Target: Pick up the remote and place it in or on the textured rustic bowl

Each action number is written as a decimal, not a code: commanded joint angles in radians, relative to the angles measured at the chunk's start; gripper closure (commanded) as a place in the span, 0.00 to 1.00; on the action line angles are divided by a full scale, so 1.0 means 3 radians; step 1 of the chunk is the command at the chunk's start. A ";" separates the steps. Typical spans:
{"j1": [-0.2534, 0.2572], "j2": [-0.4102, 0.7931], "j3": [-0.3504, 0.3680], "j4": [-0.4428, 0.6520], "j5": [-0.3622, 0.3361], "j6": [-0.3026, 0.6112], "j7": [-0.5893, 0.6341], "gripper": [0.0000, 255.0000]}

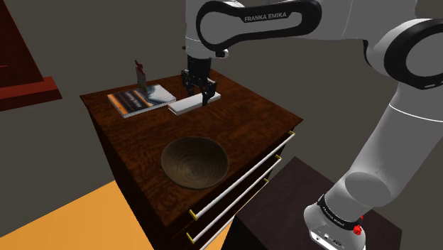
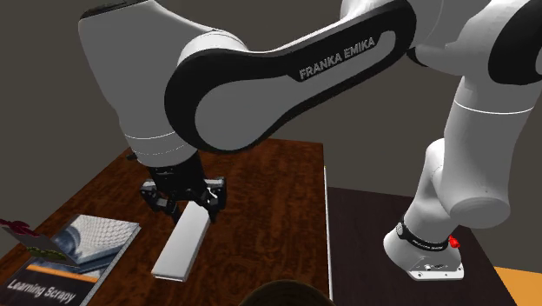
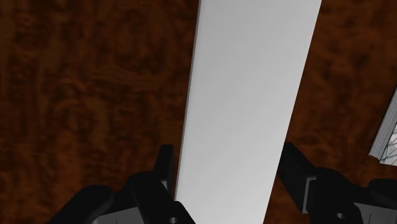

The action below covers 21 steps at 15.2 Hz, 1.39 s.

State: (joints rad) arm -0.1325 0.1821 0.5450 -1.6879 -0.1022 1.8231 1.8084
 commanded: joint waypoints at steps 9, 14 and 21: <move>0.0024 0.0003 0.0014 0.0459 0.0005 -0.0456 -0.0009 1.00; 0.0085 -0.0324 0.0110 0.0125 0.0172 -0.0405 0.0147 1.00; 0.0254 -0.0795 0.0289 -0.0334 0.0447 -0.0336 0.0455 1.00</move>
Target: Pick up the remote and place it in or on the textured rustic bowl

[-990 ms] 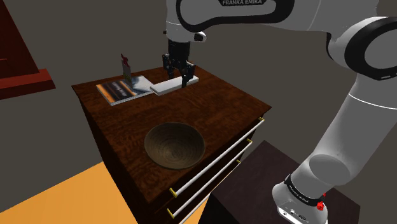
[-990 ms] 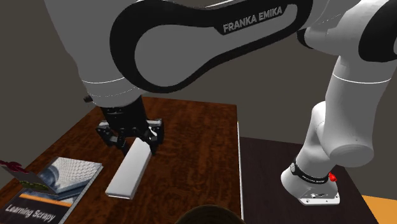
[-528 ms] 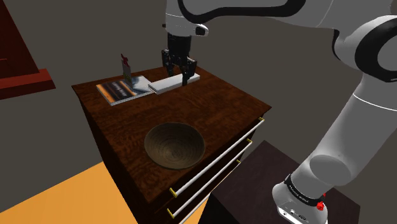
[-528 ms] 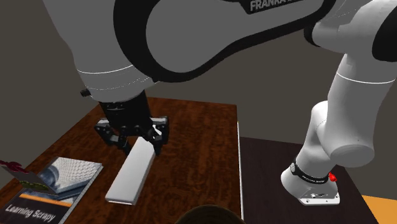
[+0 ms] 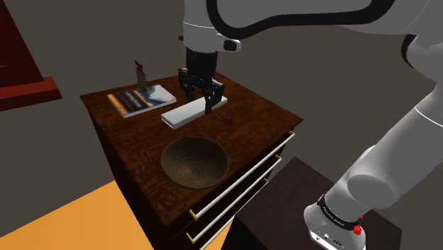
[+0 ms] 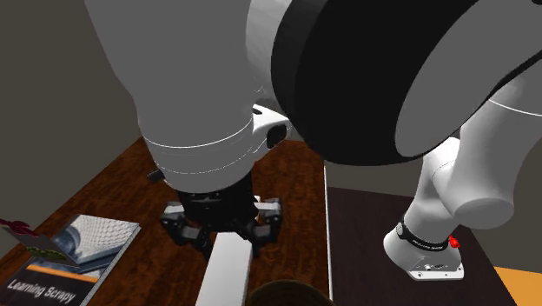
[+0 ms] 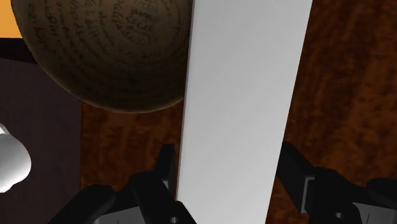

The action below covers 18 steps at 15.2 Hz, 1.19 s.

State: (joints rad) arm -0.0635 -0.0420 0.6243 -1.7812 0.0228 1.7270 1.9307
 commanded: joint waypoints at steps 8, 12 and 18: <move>0.0280 -0.0410 0.0285 -0.0292 0.0291 -0.0017 0.0499 1.00; 0.0286 -0.0413 0.0296 -0.0473 0.0298 0.0162 0.0494 1.00; 0.0295 -0.0388 0.0319 -0.0722 0.0292 0.0431 0.0501 1.00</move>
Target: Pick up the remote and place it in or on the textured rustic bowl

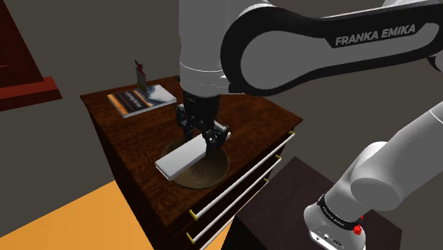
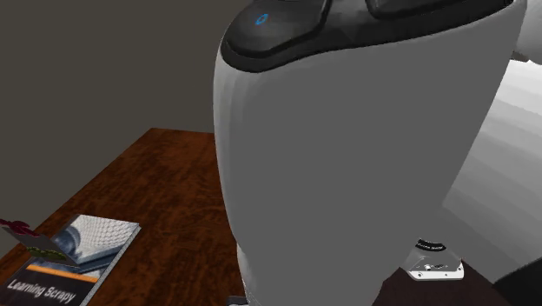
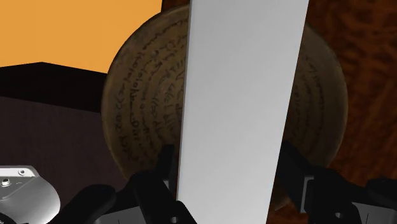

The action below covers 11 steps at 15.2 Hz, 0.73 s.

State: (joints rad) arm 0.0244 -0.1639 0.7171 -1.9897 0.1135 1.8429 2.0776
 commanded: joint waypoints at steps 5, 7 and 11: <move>0.0006 0.0057 0.0032 -0.0189 -0.0027 0.0238 0.0026 1.00; 0.0006 0.0057 0.0032 -0.0189 -0.0027 0.0238 0.0026 1.00; 0.0006 0.0057 0.0032 -0.0189 -0.0027 0.0238 0.0026 1.00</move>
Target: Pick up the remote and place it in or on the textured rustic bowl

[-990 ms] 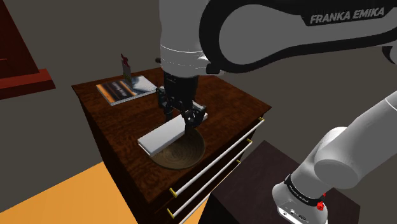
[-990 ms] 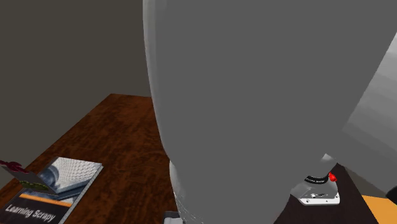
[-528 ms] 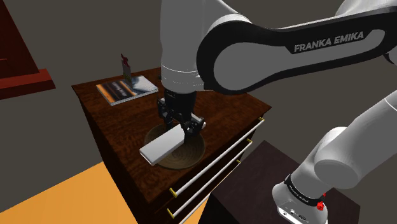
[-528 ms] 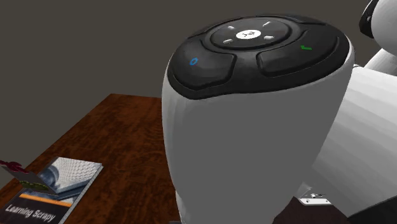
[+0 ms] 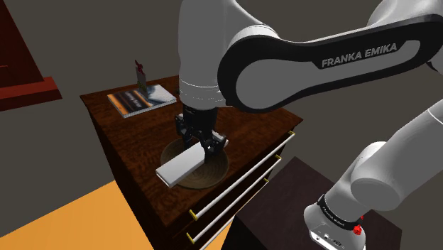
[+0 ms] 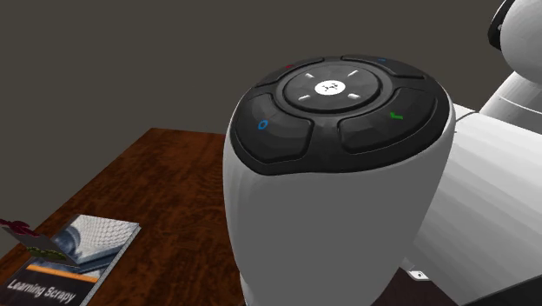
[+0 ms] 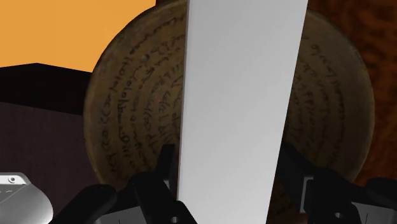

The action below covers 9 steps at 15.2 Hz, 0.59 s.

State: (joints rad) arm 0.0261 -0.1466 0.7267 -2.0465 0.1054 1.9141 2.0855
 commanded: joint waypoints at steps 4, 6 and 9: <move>0.0000 -0.0001 0.0000 0.0000 0.0000 0.0001 0.0000 0.00; 0.0000 0.0000 0.0000 0.0000 0.0000 0.0001 0.0000 0.00; -0.0006 -0.0037 -0.0023 0.0195 0.0014 -0.0224 -0.0013 0.00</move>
State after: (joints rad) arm 0.0237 -0.1547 0.7203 -2.0093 0.1083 1.8716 2.0795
